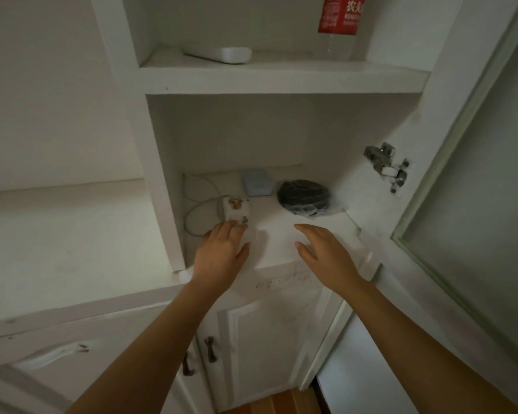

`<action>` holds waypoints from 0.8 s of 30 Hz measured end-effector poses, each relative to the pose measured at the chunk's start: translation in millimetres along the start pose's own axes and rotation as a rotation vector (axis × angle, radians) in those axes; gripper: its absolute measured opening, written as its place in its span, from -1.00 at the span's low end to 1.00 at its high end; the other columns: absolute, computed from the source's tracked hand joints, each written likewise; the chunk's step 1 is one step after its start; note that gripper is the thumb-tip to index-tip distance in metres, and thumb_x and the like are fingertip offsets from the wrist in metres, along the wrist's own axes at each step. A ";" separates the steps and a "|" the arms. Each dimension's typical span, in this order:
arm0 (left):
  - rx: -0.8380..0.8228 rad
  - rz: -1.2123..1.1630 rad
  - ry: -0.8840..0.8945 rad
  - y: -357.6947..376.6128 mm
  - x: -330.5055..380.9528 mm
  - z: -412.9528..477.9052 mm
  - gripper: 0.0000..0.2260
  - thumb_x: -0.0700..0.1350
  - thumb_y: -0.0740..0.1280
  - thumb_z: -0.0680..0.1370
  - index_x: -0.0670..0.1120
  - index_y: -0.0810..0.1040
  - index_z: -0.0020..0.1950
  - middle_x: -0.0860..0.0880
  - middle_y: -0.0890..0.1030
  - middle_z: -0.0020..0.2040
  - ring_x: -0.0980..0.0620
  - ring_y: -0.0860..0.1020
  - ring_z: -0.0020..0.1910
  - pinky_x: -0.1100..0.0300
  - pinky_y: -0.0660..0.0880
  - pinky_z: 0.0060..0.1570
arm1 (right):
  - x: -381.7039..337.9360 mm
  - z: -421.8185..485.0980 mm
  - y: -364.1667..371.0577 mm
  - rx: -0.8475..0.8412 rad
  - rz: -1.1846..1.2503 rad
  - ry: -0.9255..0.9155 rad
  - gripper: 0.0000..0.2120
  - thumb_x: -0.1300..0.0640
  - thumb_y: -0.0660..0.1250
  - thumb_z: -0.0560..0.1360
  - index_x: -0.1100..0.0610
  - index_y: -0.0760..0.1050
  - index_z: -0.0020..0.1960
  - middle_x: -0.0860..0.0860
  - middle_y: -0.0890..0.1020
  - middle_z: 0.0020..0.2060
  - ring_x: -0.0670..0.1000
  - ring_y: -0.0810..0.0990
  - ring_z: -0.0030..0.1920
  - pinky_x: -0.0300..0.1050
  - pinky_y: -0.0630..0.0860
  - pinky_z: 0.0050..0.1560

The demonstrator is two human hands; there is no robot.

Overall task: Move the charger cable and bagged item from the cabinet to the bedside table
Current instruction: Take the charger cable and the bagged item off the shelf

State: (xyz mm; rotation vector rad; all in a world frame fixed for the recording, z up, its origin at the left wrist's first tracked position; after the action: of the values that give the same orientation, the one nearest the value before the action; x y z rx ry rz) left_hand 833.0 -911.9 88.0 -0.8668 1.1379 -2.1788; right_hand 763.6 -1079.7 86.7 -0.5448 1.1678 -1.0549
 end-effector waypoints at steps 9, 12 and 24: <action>0.013 0.113 -0.217 -9.8 -5.6 8.0 -0.57 -0.03 0.26 0.52 -0.17 0.31 0.33 -0.26 0.39 0.31 -0.23 0.39 0.25 -0.09 0.42 0.12 | 7.0 17.4 -0.7 0.044 0.111 0.020 -0.63 0.11 0.19 0.56 0.16 0.34 0.34 0.13 0.46 0.28 0.09 0.40 0.26 -0.09 0.32 0.23; -0.024 0.150 -0.265 -6.8 -6.0 20.0 -0.47 0.04 0.24 0.52 -0.13 0.17 0.41 -0.25 0.28 0.39 -0.23 0.32 0.30 -0.10 0.38 0.16 | 7.7 20.2 -3.1 0.046 0.104 -0.003 -0.63 0.12 0.19 0.56 0.18 0.34 0.34 0.15 0.46 0.28 0.10 0.39 0.28 -0.08 0.31 0.25; -0.231 -0.012 -0.559 36.8 -34.1 72.8 -0.29 0.13 0.29 0.46 -0.08 0.01 0.45 -0.27 0.11 0.44 -0.29 0.21 0.34 -0.13 0.27 0.25 | 7.3 25.5 -3.5 -0.033 -0.088 -0.091 -0.62 0.11 0.17 0.57 0.19 0.31 0.36 0.12 0.45 0.30 0.09 0.36 0.30 -0.10 0.26 0.27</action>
State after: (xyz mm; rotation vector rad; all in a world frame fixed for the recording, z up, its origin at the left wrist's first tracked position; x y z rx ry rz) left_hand 914.9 -943.8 78.7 -1.4687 1.0976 -1.6633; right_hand 786.0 -1091.8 94.9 -0.6689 1.0907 -1.0764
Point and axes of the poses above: each hand's wrist, its own z-axis towards the middle knuckle, its own y-axis out of the palm, x = y × z, the point moved 8 cm from there along z, towards the middle knuckle
